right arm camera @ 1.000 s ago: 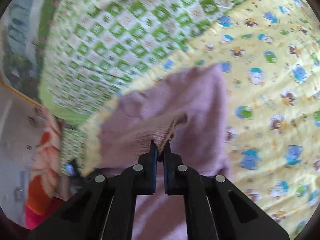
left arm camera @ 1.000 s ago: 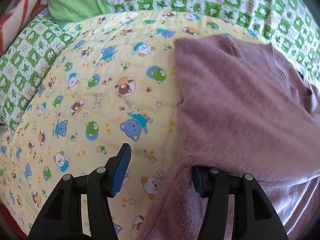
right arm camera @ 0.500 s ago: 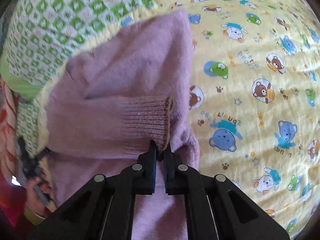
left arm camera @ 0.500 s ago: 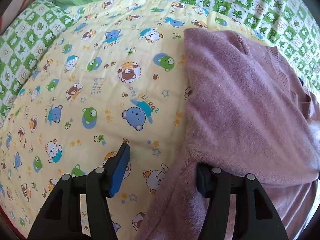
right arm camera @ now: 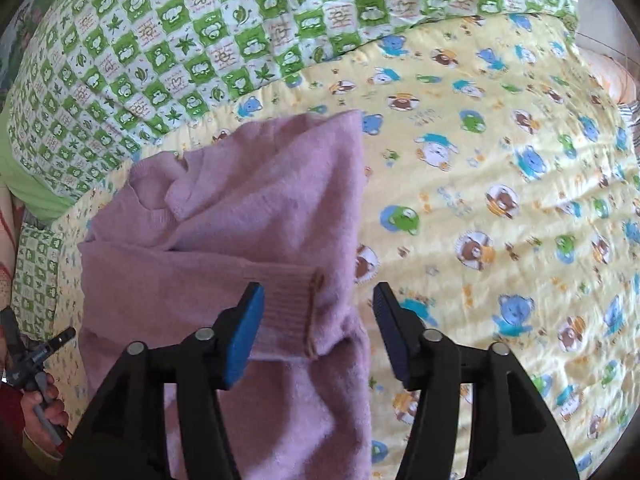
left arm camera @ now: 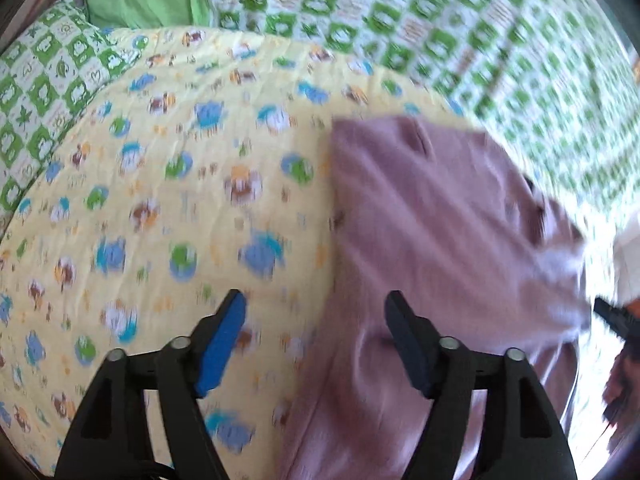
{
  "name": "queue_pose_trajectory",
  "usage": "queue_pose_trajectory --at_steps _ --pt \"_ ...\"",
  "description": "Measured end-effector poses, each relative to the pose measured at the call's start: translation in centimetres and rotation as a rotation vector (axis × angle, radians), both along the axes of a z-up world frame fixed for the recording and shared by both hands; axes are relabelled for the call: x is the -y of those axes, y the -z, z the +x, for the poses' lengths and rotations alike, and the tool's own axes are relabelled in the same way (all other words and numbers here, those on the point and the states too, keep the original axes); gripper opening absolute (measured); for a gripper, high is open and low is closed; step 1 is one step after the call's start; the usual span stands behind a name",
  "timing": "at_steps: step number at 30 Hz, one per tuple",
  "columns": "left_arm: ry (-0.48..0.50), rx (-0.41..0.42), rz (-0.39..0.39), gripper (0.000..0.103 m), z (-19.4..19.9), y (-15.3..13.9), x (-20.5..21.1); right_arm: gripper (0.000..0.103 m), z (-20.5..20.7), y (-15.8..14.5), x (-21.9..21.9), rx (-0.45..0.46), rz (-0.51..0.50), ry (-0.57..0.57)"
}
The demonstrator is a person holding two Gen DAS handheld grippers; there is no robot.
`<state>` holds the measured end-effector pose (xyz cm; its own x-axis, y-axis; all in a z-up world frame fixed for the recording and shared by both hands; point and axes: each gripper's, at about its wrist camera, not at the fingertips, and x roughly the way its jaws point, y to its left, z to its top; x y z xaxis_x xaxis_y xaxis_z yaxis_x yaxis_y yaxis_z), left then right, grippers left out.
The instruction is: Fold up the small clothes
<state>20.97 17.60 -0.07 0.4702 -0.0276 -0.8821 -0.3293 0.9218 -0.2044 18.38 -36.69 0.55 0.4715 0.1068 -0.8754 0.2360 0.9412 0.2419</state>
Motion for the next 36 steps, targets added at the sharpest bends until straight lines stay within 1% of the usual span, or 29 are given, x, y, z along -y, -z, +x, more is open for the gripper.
queue_pose_trajectory --at_steps 2,4,5,8,9,11,12,13,14,15,16,17,18,19,20,21,22,23,25,26,27,28,29,31,33,36 --pt "-0.022 -0.015 -0.032 0.079 2.9 0.7 -0.6 0.066 1.2 0.6 -0.1 0.003 -0.020 0.017" --pt "-0.030 -0.047 -0.097 0.081 5.7 2.0 -1.0 0.068 2.7 1.3 0.4 0.020 0.001 0.045" --pt "-0.037 -0.065 -0.115 0.081 6.8 2.7 -1.2 0.068 3.3 1.7 1.0 0.023 0.022 0.070" --pt "-0.058 -0.110 -0.126 0.081 9.7 4.5 -1.9 0.068 5.3 2.7 2.6 0.033 0.068 0.118" --pt "-0.068 -0.114 -0.121 0.082 10.4 4.9 -2.0 0.068 6.0 3.0 3.1 0.037 0.071 0.127" --pt "-0.071 -0.097 -0.099 0.082 11.2 4.8 -1.9 0.068 7.3 3.6 3.9 0.037 0.075 0.142" --pt "-0.065 -0.090 -0.081 0.077 11.6 4.7 -1.7 0.068 7.7 3.9 4.4 0.046 0.091 0.151" --pt "-0.049 -0.075 -0.051 0.068 12.0 4.5 -1.3 0.068 8.1 4.1 4.7 0.058 0.114 0.154" --pt "-0.031 -0.058 -0.045 0.037 12.2 4.1 -0.9 0.060 8.3 4.2 4.8 0.072 0.133 0.149" --pt "-0.007 -0.036 -0.064 0.010 12.3 3.6 -0.6 0.045 8.5 4.3 4.8 0.087 0.151 0.132" --pt "-0.002 -0.005 -0.059 0.010 12.4 2.6 -0.4 0.008 8.9 4.2 4.7 0.089 0.165 0.107" --pt "-0.005 0.018 -0.026 0.009 12.3 1.9 -0.1 0.009 9.0 3.6 4.7 0.097 0.156 0.100" --pt "-0.006 0.033 0.007 0.008 12.2 1.4 0.1 0.009 8.9 2.7 4.6 0.136 0.139 0.100" --pt "-0.012 0.036 0.038 0.007 12.3 1.4 0.1 0.008 8.7 2.0 4.5 0.166 0.132 0.101" --pt "-0.021 0.020 0.048 0.007 12.4 1.9 -0.2 0.008 8.7 1.7 4.4 0.171 0.119 0.106" --pt "-0.028 0.005 0.044 0.008 12.5 2.4 -0.4 0.008 8.8 1.9 4.3 0.160 0.101 0.114" --pt "-0.035 -0.010 0.032 0.008 12.4 2.9 -0.7 0.008 9.0 2.6 4.2 0.130 0.086 0.117" --pt "-0.041 -0.015 0.019 0.015 12.2 3.0 -1.0 0.010 9.4 3.4 4.1 0.094 0.082 0.121" --pt "-0.045 -0.001 -0.001 0.025 11.3 2.3 -1.4 0.015 9.4 4.1 4.3 0.078 0.108 0.145" --pt "-0.045 0.005 -0.009 0.040 10.8 2.0 -1.6 0.024 9.1 3.8 4.5 0.080 0.121 0.161" --pt "-0.047 0.006 -0.012 0.057 10.1 1.6 -1.9 0.030 8.7 3.4 4.5 0.080 0.131 0.170" --pt "-0.051 0.006 -0.007 0.060 9.4 1.3 -2.0 0.042 8.2 2.8 4.4 0.086 0.140 0.174" --pt "-0.048 0.008 -0.004 0.060 8.0 0.9 -2.1 0.052 7.4 2.0 4.2 0.100 0.142 0.173" --pt "-0.033 0.001 -0.032 0.061 5.4 0.4 -2.0 0.057 5.4 0.4 3.3 0.134 0.136 0.159" --pt "-0.020 -0.021 -0.055 0.063 3.4 0.5 -1.8 0.057 3.1 -0.8 2.3 0.147 0.147 0.134" --pt "0.010 -0.050 -0.094 0.064 -1.0 0.7 -1.0 0.057 -0.8 -1.7 0.6 0.138 0.166 0.110"
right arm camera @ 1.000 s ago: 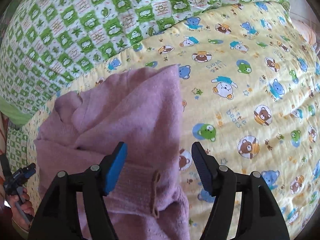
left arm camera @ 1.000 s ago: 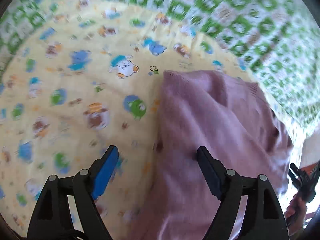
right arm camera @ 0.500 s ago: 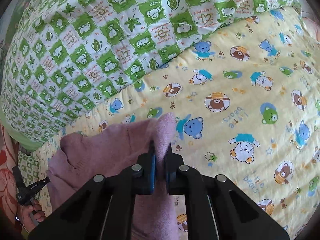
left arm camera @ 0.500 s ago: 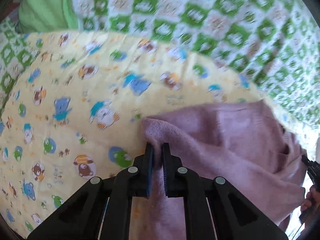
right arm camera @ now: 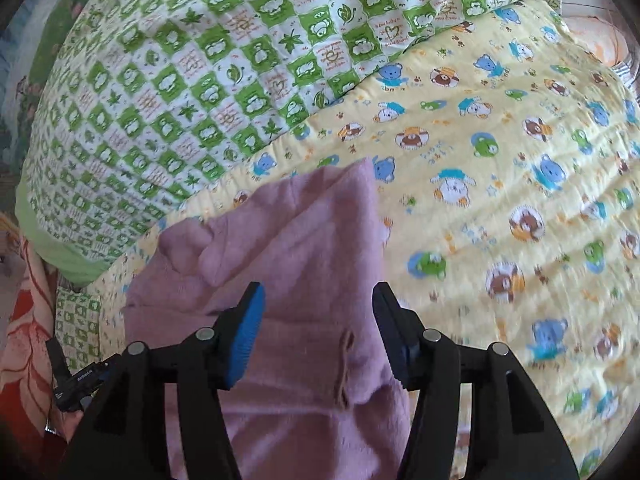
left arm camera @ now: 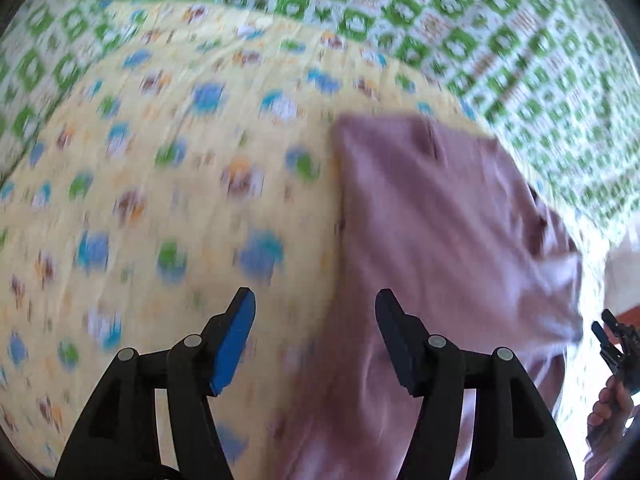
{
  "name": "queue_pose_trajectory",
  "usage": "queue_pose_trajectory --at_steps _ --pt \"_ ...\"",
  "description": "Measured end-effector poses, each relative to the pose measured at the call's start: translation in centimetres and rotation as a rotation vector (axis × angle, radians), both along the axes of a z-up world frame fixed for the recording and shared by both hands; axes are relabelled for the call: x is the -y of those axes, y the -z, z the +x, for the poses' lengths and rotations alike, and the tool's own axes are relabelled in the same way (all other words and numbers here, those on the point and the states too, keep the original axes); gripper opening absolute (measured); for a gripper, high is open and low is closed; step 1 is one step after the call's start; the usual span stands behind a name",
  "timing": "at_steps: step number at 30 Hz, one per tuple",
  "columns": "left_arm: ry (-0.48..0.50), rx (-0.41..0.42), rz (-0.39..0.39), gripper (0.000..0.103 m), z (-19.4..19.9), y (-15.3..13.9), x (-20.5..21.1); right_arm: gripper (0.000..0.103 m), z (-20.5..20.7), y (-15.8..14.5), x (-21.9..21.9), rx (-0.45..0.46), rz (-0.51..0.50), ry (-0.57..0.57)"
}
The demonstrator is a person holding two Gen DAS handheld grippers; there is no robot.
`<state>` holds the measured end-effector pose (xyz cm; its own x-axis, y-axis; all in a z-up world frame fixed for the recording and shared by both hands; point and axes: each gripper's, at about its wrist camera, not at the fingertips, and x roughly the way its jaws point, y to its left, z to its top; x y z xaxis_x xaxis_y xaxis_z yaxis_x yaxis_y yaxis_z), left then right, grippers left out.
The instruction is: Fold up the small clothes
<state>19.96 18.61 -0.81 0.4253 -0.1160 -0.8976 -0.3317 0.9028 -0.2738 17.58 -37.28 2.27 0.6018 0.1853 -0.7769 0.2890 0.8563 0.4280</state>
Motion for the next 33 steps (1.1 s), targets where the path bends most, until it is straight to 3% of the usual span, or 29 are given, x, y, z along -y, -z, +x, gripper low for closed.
queue_pose_trajectory --at_steps 13,22,33 --pt "0.096 -0.101 -0.104 0.072 -17.1 2.5 2.7 0.057 -14.6 1.2 -5.4 -0.079 0.012 -0.071" --pt "0.192 -0.129 -0.106 0.078 -23.6 3.2 4.5 0.057 -23.0 2.1 -5.1 -0.111 0.031 -0.047" --pt "0.270 -0.146 -0.102 0.084 -27.9 3.7 6.6 0.057 -31.4 5.4 -5.7 -0.179 0.134 -0.068"
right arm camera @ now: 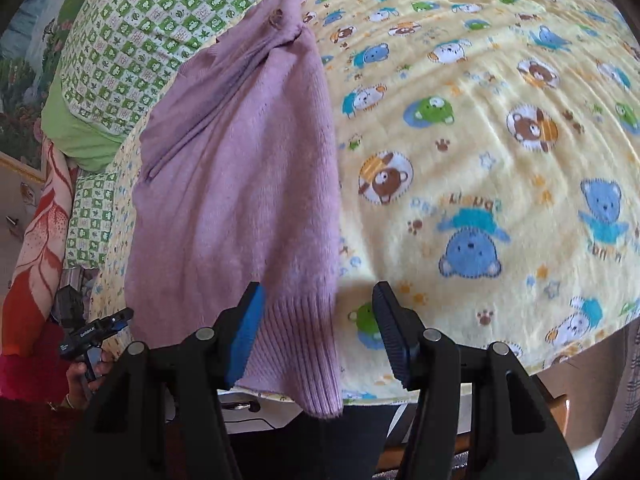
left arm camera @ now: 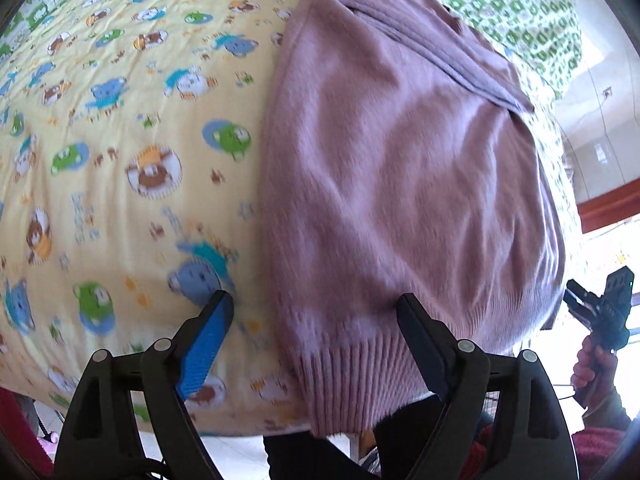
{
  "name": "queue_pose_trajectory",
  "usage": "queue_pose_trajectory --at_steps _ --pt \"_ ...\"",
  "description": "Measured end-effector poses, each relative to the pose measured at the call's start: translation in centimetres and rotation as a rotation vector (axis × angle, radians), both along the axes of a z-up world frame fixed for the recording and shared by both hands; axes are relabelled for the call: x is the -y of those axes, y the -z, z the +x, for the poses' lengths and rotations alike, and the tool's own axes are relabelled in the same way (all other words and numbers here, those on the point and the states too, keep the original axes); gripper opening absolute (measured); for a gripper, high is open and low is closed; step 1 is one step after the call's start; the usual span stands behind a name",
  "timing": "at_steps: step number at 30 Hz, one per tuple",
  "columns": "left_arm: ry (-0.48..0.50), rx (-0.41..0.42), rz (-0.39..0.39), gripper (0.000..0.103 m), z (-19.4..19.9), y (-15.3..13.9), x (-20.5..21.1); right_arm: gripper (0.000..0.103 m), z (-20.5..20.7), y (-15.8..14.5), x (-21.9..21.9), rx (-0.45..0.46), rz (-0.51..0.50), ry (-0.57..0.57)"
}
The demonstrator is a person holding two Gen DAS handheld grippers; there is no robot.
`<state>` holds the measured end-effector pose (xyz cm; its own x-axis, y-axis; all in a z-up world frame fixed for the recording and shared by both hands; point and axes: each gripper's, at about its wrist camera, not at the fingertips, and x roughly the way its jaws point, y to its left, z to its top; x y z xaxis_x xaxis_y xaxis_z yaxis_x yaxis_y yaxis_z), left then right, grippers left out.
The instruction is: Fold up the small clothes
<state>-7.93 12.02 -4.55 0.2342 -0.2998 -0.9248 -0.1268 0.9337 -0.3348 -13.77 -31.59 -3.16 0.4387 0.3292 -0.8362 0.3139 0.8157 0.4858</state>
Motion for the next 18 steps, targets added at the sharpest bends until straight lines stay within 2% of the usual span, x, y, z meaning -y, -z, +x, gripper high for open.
queue_pose_trajectory --at_steps 4,10,13,14,15,16,17,18 --pt "0.039 -0.016 -0.028 0.084 -1.2 0.3 1.1 0.057 -0.7 0.5 0.0 0.028 0.066 0.003" --pt "0.030 0.010 -0.057 0.083 -1.5 0.6 1.6 0.057 -0.8 1.7 -0.5 0.060 0.196 -0.005" --pt "0.056 0.018 -0.043 0.067 -1.4 0.6 2.0 0.058 -0.7 2.4 -0.9 0.073 0.271 -0.002" --pt "0.065 0.021 -0.030 0.054 -1.4 0.5 2.1 0.056 -0.6 2.5 -1.2 0.074 0.274 -0.007" --pt "0.071 0.023 -0.027 0.035 -1.4 0.6 2.1 0.054 -0.6 2.5 -1.3 0.078 0.267 -0.011" --pt "0.072 0.020 -0.047 0.012 -1.3 0.7 2.5 0.043 -0.7 2.5 -1.3 0.077 0.257 -0.010" --pt "0.073 0.009 -0.080 0.008 -1.2 0.9 2.4 0.023 -0.8 2.8 -1.2 0.064 0.257 -0.002" --pt "0.064 0.008 -0.097 0.008 -1.3 0.9 2.2 0.011 -0.9 3.1 -1.0 0.046 0.264 0.007"
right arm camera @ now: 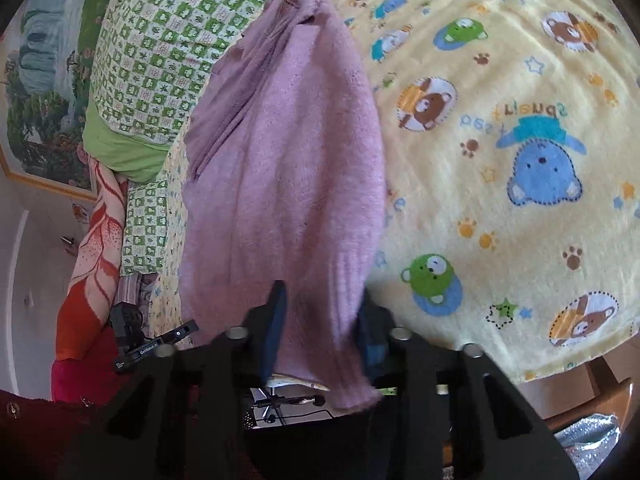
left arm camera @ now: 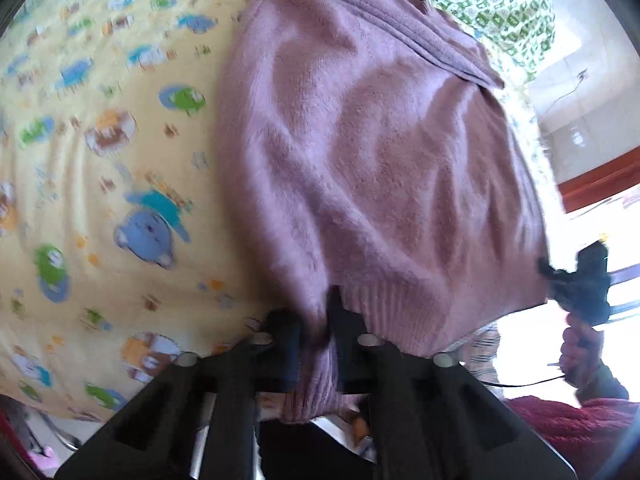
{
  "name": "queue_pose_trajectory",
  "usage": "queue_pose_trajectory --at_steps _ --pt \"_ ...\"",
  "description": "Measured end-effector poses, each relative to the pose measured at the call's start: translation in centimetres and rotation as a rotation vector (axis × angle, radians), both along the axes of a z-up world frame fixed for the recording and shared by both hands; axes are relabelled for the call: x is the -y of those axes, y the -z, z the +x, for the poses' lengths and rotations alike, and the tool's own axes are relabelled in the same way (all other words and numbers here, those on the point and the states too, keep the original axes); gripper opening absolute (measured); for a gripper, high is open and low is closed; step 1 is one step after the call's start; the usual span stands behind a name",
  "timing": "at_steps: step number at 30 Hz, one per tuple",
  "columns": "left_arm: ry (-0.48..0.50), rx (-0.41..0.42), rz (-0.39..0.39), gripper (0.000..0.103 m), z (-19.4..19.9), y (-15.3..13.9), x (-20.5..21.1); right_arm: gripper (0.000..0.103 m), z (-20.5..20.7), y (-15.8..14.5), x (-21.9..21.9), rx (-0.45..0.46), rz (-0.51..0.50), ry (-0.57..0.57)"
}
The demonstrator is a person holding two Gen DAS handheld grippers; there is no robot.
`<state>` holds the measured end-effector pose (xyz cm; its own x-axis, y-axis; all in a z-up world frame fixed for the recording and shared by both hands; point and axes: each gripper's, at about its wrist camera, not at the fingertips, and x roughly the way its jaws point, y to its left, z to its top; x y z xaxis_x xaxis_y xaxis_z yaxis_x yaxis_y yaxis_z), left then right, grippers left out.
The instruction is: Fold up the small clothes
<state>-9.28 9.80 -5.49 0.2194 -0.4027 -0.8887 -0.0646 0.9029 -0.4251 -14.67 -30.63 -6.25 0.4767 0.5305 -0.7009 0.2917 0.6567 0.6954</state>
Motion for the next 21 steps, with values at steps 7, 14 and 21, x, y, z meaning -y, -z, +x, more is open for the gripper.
queue_pose_trajectory --at_steps 7,14,21 --pt "-0.033 0.030 -0.066 0.006 -1.9 -0.4 -0.7 0.008 -3.0 -1.4 2.1 0.028 -0.003 0.051" --pt "-0.044 0.069 -0.107 0.006 -0.9 -2.5 -1.6 0.008 -2.4 -2.0 1.6 0.054 0.046 0.042" --pt "-0.081 0.180 -0.161 0.007 2.7 -6.9 -2.5 0.008 -0.1 -6.3 2.1 0.182 0.088 0.051"
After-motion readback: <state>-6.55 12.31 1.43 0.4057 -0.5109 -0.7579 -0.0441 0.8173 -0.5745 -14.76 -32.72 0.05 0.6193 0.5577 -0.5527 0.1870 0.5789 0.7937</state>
